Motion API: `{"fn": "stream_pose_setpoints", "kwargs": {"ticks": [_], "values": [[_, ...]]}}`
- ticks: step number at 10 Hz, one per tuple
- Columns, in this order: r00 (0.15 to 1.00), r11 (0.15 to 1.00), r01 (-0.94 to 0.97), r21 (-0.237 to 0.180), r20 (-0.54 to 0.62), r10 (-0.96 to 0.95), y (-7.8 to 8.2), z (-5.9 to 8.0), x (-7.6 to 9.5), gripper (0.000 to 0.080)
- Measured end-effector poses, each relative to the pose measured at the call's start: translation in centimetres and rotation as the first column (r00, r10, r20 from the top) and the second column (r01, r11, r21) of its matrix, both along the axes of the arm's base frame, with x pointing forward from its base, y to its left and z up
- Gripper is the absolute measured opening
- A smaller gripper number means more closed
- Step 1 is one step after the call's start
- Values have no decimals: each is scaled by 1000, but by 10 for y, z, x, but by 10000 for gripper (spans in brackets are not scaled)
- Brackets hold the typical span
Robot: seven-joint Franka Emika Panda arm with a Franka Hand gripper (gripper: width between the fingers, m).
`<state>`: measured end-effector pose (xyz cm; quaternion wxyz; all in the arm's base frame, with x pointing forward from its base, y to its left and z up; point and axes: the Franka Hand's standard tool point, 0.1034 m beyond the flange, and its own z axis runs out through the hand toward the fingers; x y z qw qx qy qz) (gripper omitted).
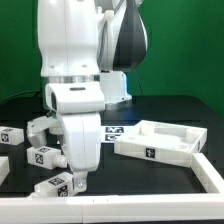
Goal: Assemble one leg
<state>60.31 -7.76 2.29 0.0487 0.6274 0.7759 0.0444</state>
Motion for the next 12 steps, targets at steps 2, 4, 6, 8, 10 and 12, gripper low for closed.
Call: {"fn": "stream_pose_setpoints", "kwargs": {"ticks": [2, 4, 6, 8, 10, 12], "values": [[1000, 1000, 7, 3, -17, -6, -7, -10, -5, 639], [1000, 1000, 19, 3, -16, -19, -15, -10, -7, 648], [999, 999, 32, 4, -20, -32, -25, -13, -9, 648], [999, 999, 38, 4, -23, -38, -28, -14, -9, 648], [999, 999, 39, 5, -23, -38, -28, -14, -9, 526], [999, 999, 39, 5, -23, -39, -28, -14, -9, 285]]}}
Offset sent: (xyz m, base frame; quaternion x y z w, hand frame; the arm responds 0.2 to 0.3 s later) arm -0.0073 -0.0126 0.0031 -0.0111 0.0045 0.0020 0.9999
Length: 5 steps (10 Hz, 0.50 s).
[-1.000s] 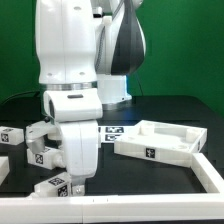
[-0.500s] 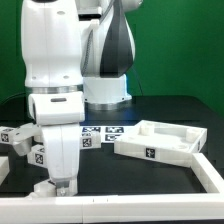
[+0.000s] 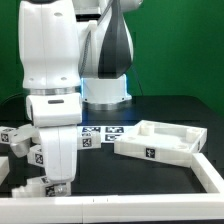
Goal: Assemble one leg
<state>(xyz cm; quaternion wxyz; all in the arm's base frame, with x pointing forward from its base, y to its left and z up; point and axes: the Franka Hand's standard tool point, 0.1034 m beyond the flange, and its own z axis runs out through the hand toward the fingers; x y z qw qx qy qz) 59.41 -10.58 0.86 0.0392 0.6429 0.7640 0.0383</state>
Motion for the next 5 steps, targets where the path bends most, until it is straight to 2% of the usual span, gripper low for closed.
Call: {"fn": "stream_pose_setpoints", "kwargs": {"ticks": [2, 4, 5], "values": [[1000, 1000, 19, 2, 8, -19, -5, 1, 0, 285], [994, 994, 112, 2, 13, -112, -29, 2, -7, 285], [991, 991, 137, 5, 8, -137, -28, 0, -9, 285]]}}
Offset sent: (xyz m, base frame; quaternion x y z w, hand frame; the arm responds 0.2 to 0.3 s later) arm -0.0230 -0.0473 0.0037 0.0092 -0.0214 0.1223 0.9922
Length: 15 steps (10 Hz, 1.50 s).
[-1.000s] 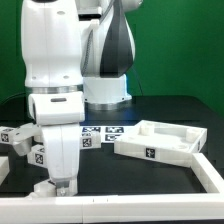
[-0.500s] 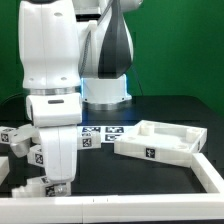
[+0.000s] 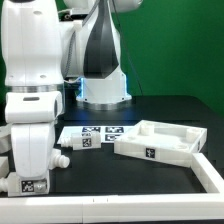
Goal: Assemble one leg
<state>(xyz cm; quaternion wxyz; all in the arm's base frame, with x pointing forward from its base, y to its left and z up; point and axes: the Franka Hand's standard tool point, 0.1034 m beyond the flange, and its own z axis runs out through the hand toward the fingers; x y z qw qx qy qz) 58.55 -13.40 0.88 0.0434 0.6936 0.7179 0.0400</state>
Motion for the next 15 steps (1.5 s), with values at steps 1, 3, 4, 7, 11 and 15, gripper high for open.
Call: {"fn": "stream_pose_setpoints", "kwargs": {"ticks": [1, 3, 4, 7, 11, 15], "values": [[999, 999, 52, 7, 6, -52, 3, 0, -2, 285], [993, 993, 120, 20, 11, -121, 20, 0, -5, 285], [988, 988, 153, 26, 9, -154, 28, 0, -6, 287], [978, 977, 209, 34, 7, -209, 36, 0, -5, 287], [933, 932, 359, 52, 0, -360, 52, 11, -11, 623], [883, 880, 470, 72, -17, -470, 127, 46, -56, 649]]}}
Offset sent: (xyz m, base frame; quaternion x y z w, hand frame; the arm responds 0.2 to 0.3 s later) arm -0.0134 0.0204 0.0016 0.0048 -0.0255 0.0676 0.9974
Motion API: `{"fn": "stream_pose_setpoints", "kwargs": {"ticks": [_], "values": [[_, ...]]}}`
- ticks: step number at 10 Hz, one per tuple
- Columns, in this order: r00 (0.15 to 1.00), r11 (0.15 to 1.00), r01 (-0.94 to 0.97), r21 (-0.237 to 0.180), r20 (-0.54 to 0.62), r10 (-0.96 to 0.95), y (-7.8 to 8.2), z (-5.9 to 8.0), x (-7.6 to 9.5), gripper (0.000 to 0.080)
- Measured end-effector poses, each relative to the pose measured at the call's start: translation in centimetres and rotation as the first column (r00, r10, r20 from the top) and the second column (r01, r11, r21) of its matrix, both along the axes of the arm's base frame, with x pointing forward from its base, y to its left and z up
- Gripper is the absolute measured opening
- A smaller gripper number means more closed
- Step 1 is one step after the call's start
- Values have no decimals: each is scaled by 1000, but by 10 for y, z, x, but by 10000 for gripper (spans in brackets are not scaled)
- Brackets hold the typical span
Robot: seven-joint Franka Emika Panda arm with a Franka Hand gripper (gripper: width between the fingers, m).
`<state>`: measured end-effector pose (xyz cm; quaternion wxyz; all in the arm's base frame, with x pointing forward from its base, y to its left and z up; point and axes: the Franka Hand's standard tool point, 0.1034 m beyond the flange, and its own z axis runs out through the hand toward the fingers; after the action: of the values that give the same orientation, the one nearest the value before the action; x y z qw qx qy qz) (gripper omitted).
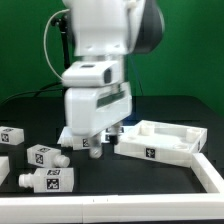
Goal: Assemble one leg
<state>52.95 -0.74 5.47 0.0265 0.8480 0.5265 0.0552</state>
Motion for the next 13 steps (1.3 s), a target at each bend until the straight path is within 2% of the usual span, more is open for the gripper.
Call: {"fn": "stream_pose_setpoints", "kwargs": {"ticks": [1, 2, 5, 6, 7, 9, 10, 13], "values": [[1000, 1000, -3, 2, 2, 3, 7, 2, -1, 649], [1000, 1000, -1, 1, 0, 1, 3, 0, -1, 649], [1000, 1000, 6, 2, -3, -6, 4, -1, -2, 649], [985, 986, 165, 38, 35, -166, 16, 2, -15, 649], [980, 980, 195, 40, 17, -196, 23, 2, -36, 649], [936, 934, 352, 57, -21, -351, 39, 6, -59, 649], [941, 939, 338, 56, -23, -338, 35, 4, -58, 649], [941, 939, 338, 56, -25, -337, 35, 3, -59, 649]]}}
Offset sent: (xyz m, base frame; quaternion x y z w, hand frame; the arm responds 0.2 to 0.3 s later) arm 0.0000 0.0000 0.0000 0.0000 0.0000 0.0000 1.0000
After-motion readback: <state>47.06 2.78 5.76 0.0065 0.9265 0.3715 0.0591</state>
